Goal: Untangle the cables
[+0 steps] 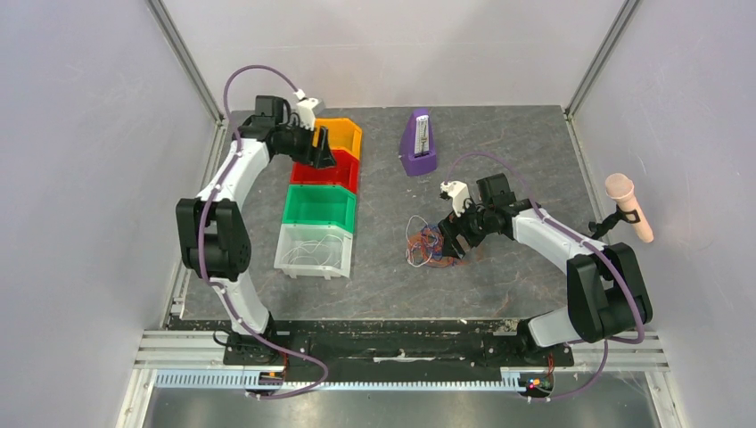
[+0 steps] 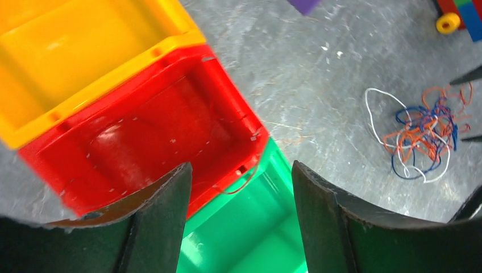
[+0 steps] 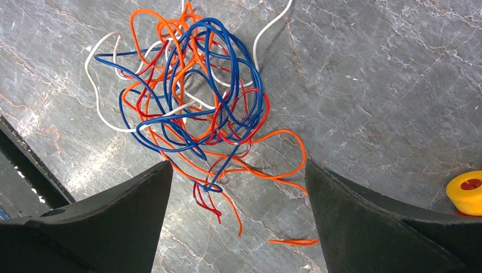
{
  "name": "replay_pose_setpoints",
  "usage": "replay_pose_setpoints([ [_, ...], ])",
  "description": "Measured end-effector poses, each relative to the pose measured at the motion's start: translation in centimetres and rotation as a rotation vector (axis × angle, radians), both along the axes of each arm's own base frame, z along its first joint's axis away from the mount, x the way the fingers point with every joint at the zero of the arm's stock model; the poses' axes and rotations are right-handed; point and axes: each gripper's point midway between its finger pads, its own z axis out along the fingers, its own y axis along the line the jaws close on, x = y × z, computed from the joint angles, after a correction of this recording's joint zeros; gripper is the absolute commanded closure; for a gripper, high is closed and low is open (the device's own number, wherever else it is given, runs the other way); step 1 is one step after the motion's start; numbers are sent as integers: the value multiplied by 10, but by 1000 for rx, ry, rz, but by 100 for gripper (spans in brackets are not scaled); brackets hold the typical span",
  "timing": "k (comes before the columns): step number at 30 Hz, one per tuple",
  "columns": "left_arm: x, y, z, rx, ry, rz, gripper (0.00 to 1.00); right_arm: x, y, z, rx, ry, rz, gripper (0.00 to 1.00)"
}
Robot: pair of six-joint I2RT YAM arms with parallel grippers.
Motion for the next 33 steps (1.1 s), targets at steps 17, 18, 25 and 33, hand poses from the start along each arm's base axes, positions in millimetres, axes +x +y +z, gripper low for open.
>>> replay_pose_setpoints([
  [17,15,-21,-52,247,34,-86,98,-1,-1,0,-3,4,-1,11],
  [18,19,-17,-56,265,32,-71,98,-1,-1,-1,-3,4,-1,11],
  [25,46,17,-84,389,16,47,98,-1,-1,-1,-4,4,-1,11],
  [33,67,40,-117,492,8,122,98,-1,-1,-1,-5,4,-2,11],
])
